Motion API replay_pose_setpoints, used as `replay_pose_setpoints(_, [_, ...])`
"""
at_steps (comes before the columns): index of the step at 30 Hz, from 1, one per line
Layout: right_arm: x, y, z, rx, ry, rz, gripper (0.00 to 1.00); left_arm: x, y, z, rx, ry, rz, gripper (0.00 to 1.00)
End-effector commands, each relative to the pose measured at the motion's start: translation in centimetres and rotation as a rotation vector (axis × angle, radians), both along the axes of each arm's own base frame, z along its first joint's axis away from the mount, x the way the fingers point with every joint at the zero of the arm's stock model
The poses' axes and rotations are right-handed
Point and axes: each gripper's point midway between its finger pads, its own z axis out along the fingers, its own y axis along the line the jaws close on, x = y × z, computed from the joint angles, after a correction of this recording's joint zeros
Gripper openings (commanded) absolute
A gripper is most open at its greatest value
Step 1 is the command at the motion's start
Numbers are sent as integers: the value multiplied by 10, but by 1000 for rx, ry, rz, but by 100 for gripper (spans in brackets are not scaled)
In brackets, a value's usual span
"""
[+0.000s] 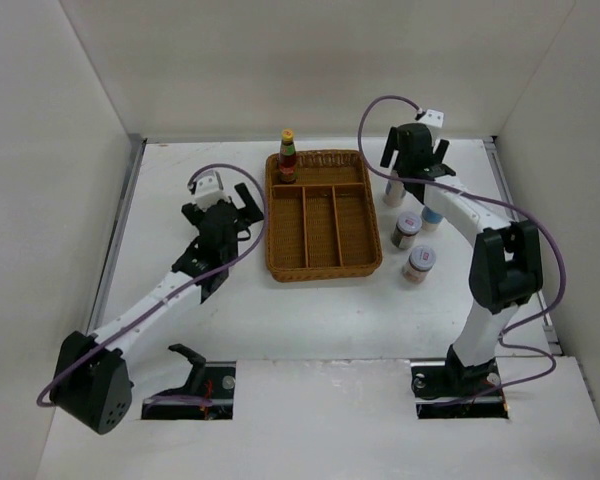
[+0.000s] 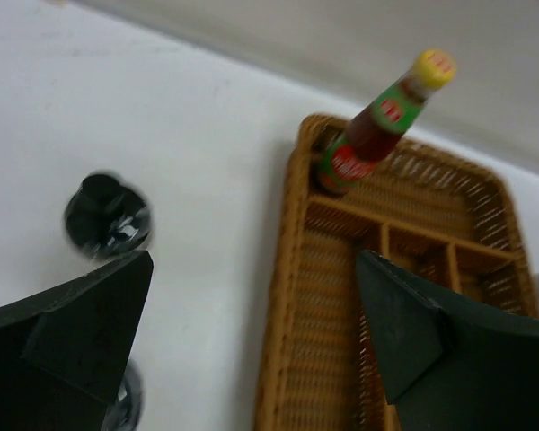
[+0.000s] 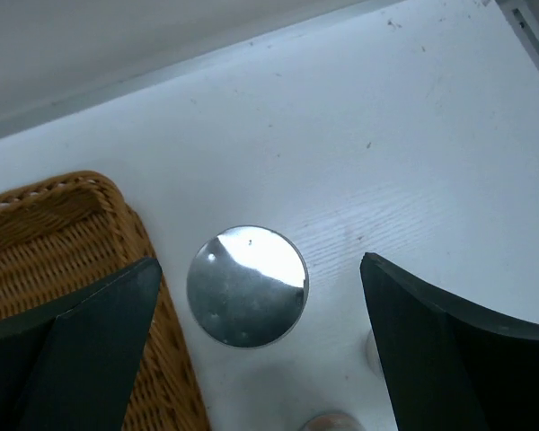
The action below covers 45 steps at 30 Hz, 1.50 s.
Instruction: Organize the condiment bottles
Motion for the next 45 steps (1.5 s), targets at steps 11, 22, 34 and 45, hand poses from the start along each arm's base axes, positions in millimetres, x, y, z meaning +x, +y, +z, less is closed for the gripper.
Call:
replay_pose_setpoints(11, [16,5,24,-8,-54,-2,45,-42,40,9,-113,-51,106,100])
replay_pose_setpoints(22, [11,90,132,-89,-319,154,44,-23,60,6,-106,-51,187,100])
replay_pose_setpoints(34, [40,160,102,41,-311,315,45,13,91,8,-91,-39,295,99])
replay_pose_setpoints(45, [51,160,22,44,-158,321,58,45,96,-17,-48,61,299,96])
